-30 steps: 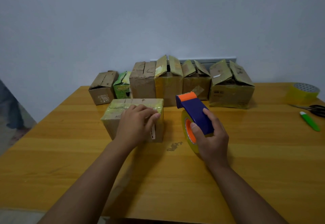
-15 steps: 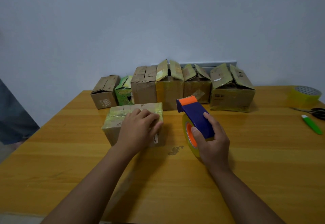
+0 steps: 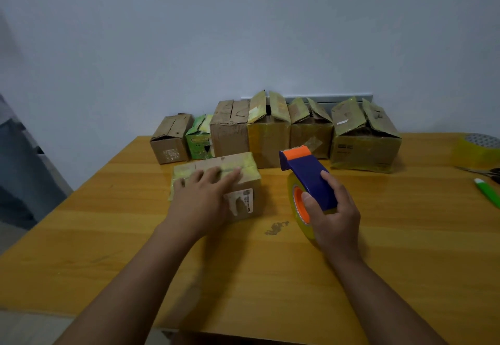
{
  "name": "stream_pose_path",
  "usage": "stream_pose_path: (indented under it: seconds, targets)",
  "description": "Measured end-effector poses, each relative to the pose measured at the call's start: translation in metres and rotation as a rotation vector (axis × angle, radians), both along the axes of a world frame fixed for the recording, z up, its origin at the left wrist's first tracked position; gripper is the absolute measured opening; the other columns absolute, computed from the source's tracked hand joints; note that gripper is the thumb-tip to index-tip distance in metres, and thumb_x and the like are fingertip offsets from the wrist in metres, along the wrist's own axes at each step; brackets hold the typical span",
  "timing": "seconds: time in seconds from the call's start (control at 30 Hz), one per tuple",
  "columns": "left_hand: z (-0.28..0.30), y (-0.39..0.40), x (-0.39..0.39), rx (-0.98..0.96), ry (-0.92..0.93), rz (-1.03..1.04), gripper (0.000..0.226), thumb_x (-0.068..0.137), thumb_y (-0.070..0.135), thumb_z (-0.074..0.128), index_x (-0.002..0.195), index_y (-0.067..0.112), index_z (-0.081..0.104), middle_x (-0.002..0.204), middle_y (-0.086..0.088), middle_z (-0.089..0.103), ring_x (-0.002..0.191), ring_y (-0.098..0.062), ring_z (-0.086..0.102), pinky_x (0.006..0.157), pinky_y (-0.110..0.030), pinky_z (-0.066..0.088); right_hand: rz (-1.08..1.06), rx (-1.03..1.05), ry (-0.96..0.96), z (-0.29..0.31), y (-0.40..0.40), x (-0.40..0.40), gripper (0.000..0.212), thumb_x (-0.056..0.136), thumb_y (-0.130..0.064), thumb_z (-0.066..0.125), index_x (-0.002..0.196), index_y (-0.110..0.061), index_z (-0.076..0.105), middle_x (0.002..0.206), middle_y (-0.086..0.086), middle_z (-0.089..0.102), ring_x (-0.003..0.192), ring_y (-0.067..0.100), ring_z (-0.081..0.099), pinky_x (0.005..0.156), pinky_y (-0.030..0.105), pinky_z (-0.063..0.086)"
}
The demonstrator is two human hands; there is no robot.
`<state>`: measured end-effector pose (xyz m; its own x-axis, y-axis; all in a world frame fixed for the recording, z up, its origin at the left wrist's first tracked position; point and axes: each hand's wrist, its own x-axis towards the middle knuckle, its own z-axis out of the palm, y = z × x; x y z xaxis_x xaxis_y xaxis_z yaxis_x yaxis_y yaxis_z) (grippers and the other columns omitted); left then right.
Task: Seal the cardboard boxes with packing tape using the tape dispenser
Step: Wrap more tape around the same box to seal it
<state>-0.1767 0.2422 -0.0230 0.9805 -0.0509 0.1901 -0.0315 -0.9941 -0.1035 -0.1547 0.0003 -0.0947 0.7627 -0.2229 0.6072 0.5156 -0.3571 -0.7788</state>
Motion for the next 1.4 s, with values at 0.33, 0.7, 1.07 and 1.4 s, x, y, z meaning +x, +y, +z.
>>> stream_pose_path:
  seconds: [0.33, 0.7, 1.07, 1.4]
  targets:
    - [0.025, 0.012, 0.003, -0.270, 0.218, -0.053, 0.050, 0.090, 0.056, 0.050, 0.138, 0.050, 0.037, 0.152, 0.012, 0.026, 0.146, -0.030, 0.010, 0.114, -0.064, 0.015, -0.005, -0.009, 0.029, -0.001, -0.001, 0.001, 0.058, 0.077, -0.057, 0.057, 0.132, -0.041, 0.042, 0.124, -0.009, 0.049, 0.100, -0.010, 0.051, 0.070, 0.011, 0.043]
    - [0.036, 0.001, -0.010, -0.203, 0.291, -0.195, 0.074, 0.085, 0.041, 0.069, 0.145, 0.044, 0.026, 0.148, 0.017, 0.035, 0.124, -0.019, 0.024, 0.096, -0.035, 0.039, 0.029, 0.070, 0.061, 0.002, -0.004, -0.002, 0.060, 0.076, -0.059, 0.059, 0.131, -0.037, 0.047, 0.122, -0.010, 0.053, 0.103, -0.003, 0.055, 0.074, 0.018, 0.048]
    - [-0.001, -0.032, 0.007, -0.230, -0.034, -0.241, 0.068, 0.084, 0.071, 0.047, 0.145, 0.043, 0.034, 0.153, 0.022, 0.028, 0.123, -0.019, 0.022, 0.100, -0.035, 0.027, 0.089, 0.258, 0.000, 0.037, -0.025, -0.007, 0.058, 0.074, -0.046, 0.063, 0.128, -0.025, 0.056, 0.116, -0.021, 0.057, 0.100, -0.002, 0.060, 0.072, 0.011, 0.050]
    - [-0.004, -0.030, 0.021, -0.384, 0.065, -0.334, 0.072, 0.090, 0.061, 0.048, 0.151, 0.032, 0.023, 0.156, 0.017, 0.014, 0.148, -0.011, 0.007, 0.121, -0.042, 0.009, 0.290, 0.345, 0.016, 0.073, -0.058, -0.009, 0.040, 0.077, -0.016, 0.059, 0.116, -0.020, 0.064, 0.102, -0.015, 0.068, 0.089, 0.006, 0.064, 0.068, 0.020, 0.053]
